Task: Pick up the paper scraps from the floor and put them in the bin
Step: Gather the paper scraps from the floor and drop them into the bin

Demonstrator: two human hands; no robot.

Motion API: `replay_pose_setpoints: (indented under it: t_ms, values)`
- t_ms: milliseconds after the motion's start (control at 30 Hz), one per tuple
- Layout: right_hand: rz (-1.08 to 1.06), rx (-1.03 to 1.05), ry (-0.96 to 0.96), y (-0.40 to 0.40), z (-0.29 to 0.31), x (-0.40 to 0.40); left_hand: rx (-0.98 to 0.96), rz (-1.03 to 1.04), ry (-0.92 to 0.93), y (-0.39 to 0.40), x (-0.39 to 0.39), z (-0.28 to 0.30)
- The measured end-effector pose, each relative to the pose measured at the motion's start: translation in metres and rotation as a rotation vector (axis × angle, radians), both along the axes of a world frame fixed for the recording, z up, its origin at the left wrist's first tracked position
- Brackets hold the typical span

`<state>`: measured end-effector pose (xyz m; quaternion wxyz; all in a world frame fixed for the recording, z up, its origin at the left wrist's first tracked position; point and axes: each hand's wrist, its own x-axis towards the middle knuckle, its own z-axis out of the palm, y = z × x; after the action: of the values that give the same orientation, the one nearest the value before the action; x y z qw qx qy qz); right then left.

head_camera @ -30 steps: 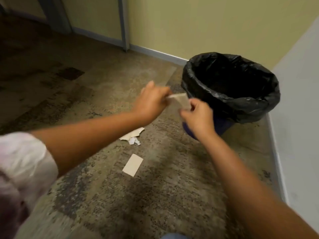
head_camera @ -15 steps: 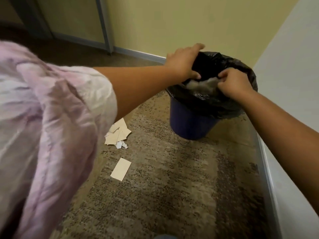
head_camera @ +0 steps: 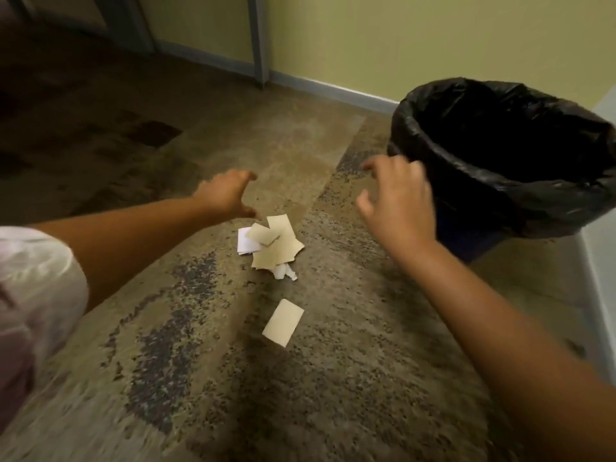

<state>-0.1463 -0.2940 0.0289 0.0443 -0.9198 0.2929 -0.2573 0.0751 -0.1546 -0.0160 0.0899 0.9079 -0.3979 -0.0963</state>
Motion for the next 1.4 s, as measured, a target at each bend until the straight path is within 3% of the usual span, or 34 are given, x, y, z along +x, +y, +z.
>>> replay_pose_setpoints:
  t_ms: [167, 233, 367, 567, 667, 800, 900, 1067, 1233, 1400]
  values:
    - [0.124, 0.342, 0.554, 0.015, -0.09, 0.059, -0.061, 0.064, 0.183, 0.016, 0.014, -0.066]
    - [0.161, 0.446, 0.67, 0.016, -0.121, 0.077, -0.075, 0.081, 0.251, 0.016, 0.014, -0.093]
    - [0.17, 0.609, 0.647, 0.014, -0.163, 0.102, -0.061, 0.059, 0.279, -0.007, 0.023, -0.126]
    - [0.12, 0.657, 0.562, 0.032, -0.197, 0.134, 0.065, 0.044, 0.247, -0.023, 0.043, -0.155]
    - [0.038, 0.615, 0.51, 0.041, -0.197, 0.144, 0.0, 0.091, 0.197, -0.016, 0.035, -0.164]
    - [-0.004, 0.772, 0.55, 0.046, -0.196, 0.142, -0.078, 0.174, 0.37, -0.004, 0.02, -0.162]
    - [0.029, 0.904, 0.523, 0.048, -0.189, 0.124, -0.038, 0.127, 0.419, 0.011, 0.001, -0.158]
    - [0.076, 0.976, 0.636, 0.062, -0.18, 0.085, 0.019, 0.051, 0.439, 0.049, -0.028, -0.146]
    - [0.17, 0.994, 0.635, 0.066, -0.155, 0.054, -0.028, 0.035, 0.51, 0.082, -0.042, -0.127]
    - [0.105, 0.98, 0.663, 0.043, -0.137, 0.035, -0.057, 0.102, 0.467, 0.112, -0.022, -0.105]
